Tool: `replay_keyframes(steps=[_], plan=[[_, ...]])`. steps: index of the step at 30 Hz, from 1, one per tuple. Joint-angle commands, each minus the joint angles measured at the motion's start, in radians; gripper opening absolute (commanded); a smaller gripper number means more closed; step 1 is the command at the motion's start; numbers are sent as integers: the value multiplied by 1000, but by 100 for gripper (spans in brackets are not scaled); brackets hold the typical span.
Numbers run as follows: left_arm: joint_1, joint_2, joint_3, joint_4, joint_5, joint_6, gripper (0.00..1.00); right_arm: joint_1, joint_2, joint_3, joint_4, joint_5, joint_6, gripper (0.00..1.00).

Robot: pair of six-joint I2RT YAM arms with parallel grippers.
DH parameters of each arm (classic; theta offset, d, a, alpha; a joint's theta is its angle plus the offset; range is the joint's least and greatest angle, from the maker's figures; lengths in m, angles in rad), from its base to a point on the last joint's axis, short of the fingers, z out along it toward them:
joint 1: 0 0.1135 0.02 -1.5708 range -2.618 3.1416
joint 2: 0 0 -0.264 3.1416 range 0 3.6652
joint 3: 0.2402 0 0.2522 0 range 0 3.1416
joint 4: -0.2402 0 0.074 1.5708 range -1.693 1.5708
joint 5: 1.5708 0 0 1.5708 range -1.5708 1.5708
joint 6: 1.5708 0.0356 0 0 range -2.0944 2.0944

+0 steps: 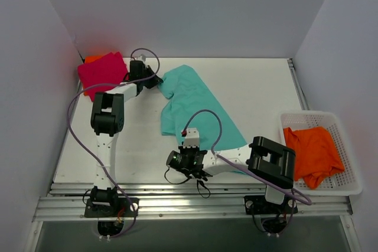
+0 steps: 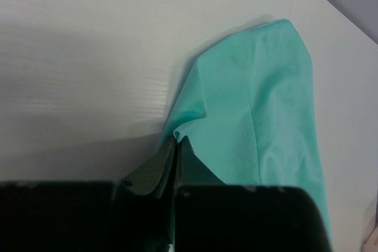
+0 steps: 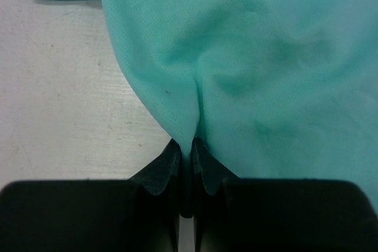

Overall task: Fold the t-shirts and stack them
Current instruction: Flatten out the tshirt

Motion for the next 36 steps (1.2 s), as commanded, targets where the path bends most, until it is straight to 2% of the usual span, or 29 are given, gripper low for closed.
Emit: replay_keyframes(steps=[1,4,8,13,17,22,26,30,34,36], plan=[[3,-137,-33,-13,-33,40,2,-3,-83,83,-182,103,-7,0],[-18,-261,-92,-41,-92,100,2,3,-142,150,-248,152,-69,0],[-40,-425,-145,-146,-176,183,2,6,-306,255,-323,200,-161,0],[-50,-671,-224,-229,-217,236,2,25,-495,344,-407,218,-251,0],[-64,-849,-244,-289,-231,273,2,43,-581,435,-493,241,-305,0],[-98,-1080,-183,-442,-248,335,2,52,-681,582,-565,199,-396,0],[-115,-1224,-70,-568,-279,390,2,56,-768,670,-567,105,-472,0],[-118,-1396,-10,-634,-302,404,2,54,-844,752,-555,95,-537,0],[-121,-1475,22,-642,-337,401,2,54,-877,808,-553,225,-568,0],[-121,-1455,61,-666,-365,405,2,54,-865,819,-562,393,-566,0]])
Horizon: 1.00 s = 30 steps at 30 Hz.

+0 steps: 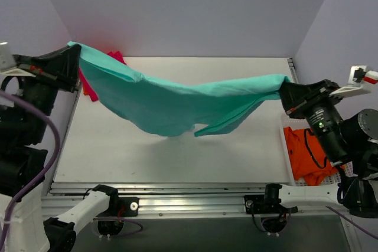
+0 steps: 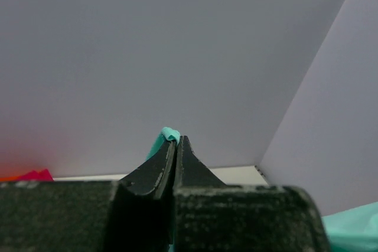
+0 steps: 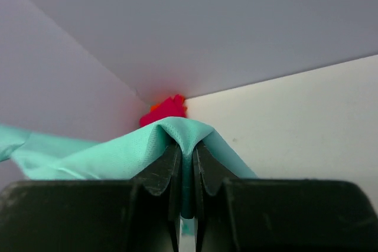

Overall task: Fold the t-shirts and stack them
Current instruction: Flatten out the tshirt

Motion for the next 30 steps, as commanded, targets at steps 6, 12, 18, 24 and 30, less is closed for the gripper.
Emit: replay_keyframes(steps=[6,12,18,24,30], plan=[[-1,201,89,-68,-50,18,2,6,100,-57,68,542,-45,0],[21,412,114,-46,-27,4,2,-310,256,-127,108,276,-10,0],[71,604,29,47,22,-27,2,-871,527,-373,385,-316,80,0],[111,1078,249,61,87,-36,2,-1033,1062,-226,509,-481,138,0],[142,1728,1034,-238,153,-73,89,-1056,1354,188,380,-404,129,100]])
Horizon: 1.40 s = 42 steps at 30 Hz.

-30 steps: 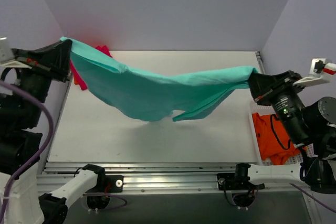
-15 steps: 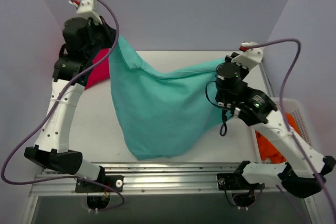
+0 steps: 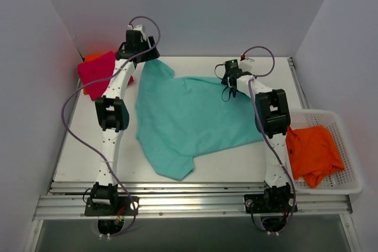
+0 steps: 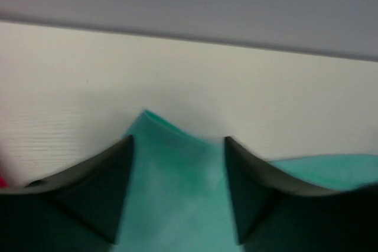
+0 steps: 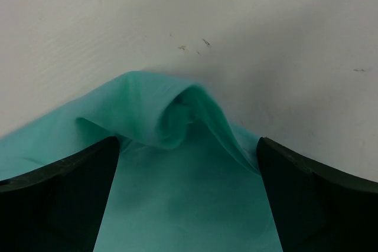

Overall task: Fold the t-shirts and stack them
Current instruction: Flatten out the tshirt

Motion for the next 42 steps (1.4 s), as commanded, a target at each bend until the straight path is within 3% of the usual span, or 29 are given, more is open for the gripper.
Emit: replay_keyframes(steps=[1,2,4,5,7,8,9,11,14,17,19,20,21,22,29,33,42], plan=[[25,204,457,-225,44,-43,94,1,-20,222,-52,56,8,100],[28,212,473,-236,43,-43,94,5,-25,241,-47,73,-15,100],[27,130,363,-163,17,-32,94,10,-60,261,-44,111,-32,100],[24,-15,122,-102,0,-29,94,10,-75,259,-36,121,-48,100],[24,-183,-156,148,-20,-26,94,18,-126,241,-30,136,-58,100],[20,-327,-373,284,-28,-20,94,27,-159,208,-12,150,-72,100],[16,-380,-448,324,-28,-20,94,33,-173,207,0,150,-80,100],[8,-493,-551,329,-59,-12,94,44,-207,163,20,153,-85,100],[-19,-547,-563,228,-74,-7,94,48,-230,102,36,99,-65,100],[-65,-616,-676,226,-94,5,94,64,-252,-10,104,47,-42,100],[-91,-661,-829,287,-135,-21,98,68,-267,-76,158,3,-37,78],[-96,-705,-884,346,-126,-33,97,68,-266,-128,209,-51,-37,54],[-102,-724,-982,371,-106,-62,91,67,-255,-138,215,-59,-34,6],[-117,-739,-1025,397,-103,-76,80,68,-243,-141,217,-62,-29,0],[-211,-785,-1227,514,-88,-135,26,65,-77,-20,151,-88,-32,0],[-251,-767,-1256,519,-79,-149,20,61,-9,54,117,-82,-34,0],[-299,-802,-1360,589,-69,-182,17,42,110,172,77,-83,-26,0]])
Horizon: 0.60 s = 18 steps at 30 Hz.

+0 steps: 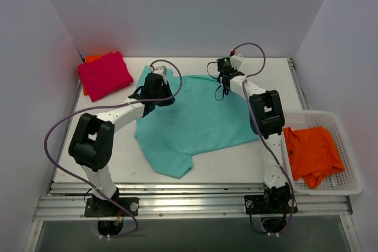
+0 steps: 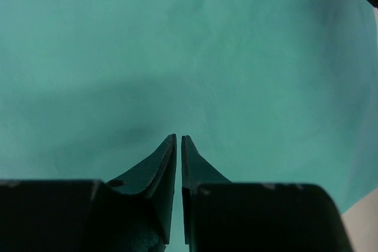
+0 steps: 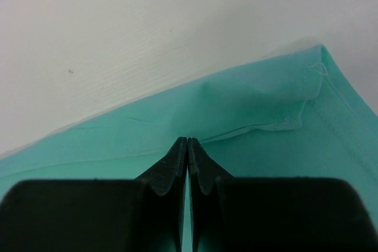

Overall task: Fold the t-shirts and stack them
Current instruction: Flatten out the tshirt

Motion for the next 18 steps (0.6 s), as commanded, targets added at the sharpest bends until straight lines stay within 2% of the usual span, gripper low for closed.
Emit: replay_keyframes(steps=[1,12,18], plan=[[-6,-44,-12,75,3,-18,16,-14,38,64,-36,8,11,0],[-5,7,1,90,15,-13,13,-24,90,104,-36,0,17,0],[-5,39,1,101,24,-13,11,-66,185,224,-97,-18,22,0]])
